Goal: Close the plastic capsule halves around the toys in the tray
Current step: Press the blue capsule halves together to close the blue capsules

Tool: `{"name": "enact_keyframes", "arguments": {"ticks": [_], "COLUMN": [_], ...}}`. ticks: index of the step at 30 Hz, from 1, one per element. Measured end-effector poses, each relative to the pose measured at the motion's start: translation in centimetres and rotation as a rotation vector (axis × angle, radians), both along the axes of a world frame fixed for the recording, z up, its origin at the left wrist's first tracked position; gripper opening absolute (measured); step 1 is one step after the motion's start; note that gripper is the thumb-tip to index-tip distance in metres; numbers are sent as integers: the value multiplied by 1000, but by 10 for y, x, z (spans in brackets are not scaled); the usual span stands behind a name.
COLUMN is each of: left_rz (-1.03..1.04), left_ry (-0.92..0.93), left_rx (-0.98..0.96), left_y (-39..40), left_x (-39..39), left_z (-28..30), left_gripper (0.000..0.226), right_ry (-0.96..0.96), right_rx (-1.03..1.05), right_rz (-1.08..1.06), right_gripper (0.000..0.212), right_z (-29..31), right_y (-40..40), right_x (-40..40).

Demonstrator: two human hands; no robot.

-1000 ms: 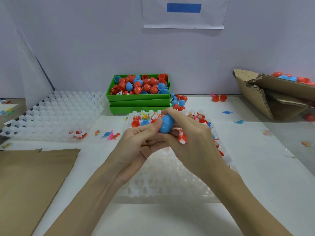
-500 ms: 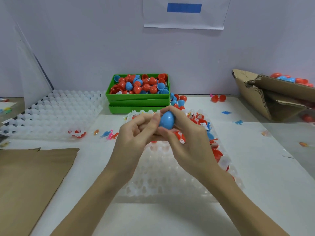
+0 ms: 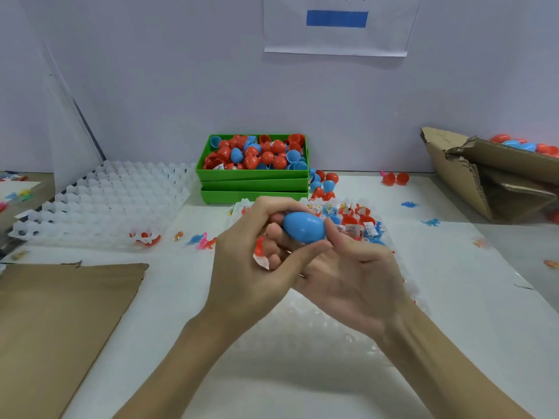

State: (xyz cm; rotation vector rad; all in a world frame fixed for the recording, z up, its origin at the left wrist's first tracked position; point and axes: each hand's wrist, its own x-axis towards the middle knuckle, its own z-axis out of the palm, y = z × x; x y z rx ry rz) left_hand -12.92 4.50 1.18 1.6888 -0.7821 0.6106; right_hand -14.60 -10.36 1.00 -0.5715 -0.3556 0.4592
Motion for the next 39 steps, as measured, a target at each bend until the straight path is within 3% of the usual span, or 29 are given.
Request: {"name": "enact_keyframes", "arguments": {"ticks": [7, 17, 24, 29, 33, 39], "left_rz": [-10, -158, -22, -135, -163, -138], "left_ry": [-45, -22, -85, -158, -170, -168], "left_rx": [52, 103, 172, 174, 152, 109], "left_y": [2, 4, 8, 7, 5, 1], "left_x": [1, 5, 8, 10, 8, 3], "left_z": [-1, -4, -7, -7, -9, -10], "left_gripper": [35, 28, 38, 32, 29, 33], "right_ry": [88, 23, -61, -84, -172, -153], "right_rx": [31, -52, -137, -89, -117, -99], "right_rz": [-14, -87, -48, 8, -7, -13], "right_gripper": [38, 30, 33, 32, 28, 30], "right_z": [2, 6, 10, 11, 9, 4], "right_y": [9, 8, 2, 0, 2, 6], "right_x": [-2, -2, -3, -5, -5, -4]}}
